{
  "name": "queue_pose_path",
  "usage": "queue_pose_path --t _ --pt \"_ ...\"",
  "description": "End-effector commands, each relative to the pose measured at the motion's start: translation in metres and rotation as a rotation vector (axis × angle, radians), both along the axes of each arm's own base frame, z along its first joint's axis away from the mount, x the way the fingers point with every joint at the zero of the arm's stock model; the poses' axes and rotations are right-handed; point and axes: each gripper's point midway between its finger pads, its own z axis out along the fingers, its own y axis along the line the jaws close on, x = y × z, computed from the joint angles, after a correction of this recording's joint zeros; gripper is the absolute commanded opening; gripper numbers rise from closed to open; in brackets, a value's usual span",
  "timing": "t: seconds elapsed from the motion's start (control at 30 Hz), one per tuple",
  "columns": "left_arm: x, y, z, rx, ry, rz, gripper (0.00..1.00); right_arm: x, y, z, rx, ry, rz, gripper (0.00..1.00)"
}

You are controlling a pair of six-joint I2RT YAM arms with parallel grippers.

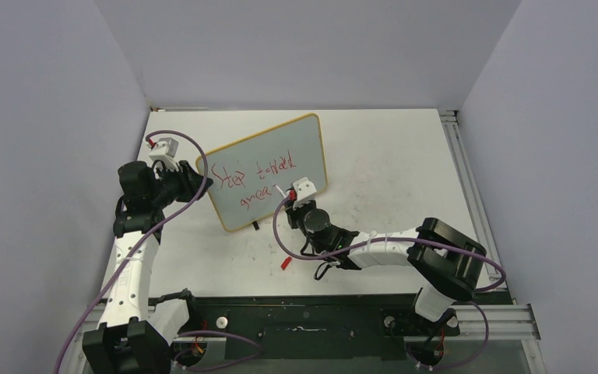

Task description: Write a sentence on the whiteboard

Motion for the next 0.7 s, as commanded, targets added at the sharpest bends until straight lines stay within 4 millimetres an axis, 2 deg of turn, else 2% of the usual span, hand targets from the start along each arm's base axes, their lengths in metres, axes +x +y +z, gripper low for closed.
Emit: queue_pose_path --t 0.0,0.33,0.57,0.67 --pt "0.003 -0.001 0.016 0.002 -0.067 -0.015 0.33 0.014 -0.01 0.016 0.053 -0.018 -0.073 0.05" --pt "0.003 -0.001 0.016 0.0 -0.068 -0.016 0.33 0.013 -0.013 0.02 0.058 -0.026 -0.073 0.05" --pt "0.003 -0.001 0.015 0.001 -0.064 -0.014 0.33 -0.002 -0.003 0.039 0.074 -0.079 -0.01 0.05" --pt "0.003 -0.001 0.014 0.002 -0.062 -0.013 0.33 -0.003 -0.002 0.044 0.082 -0.09 -0.009 0.05"
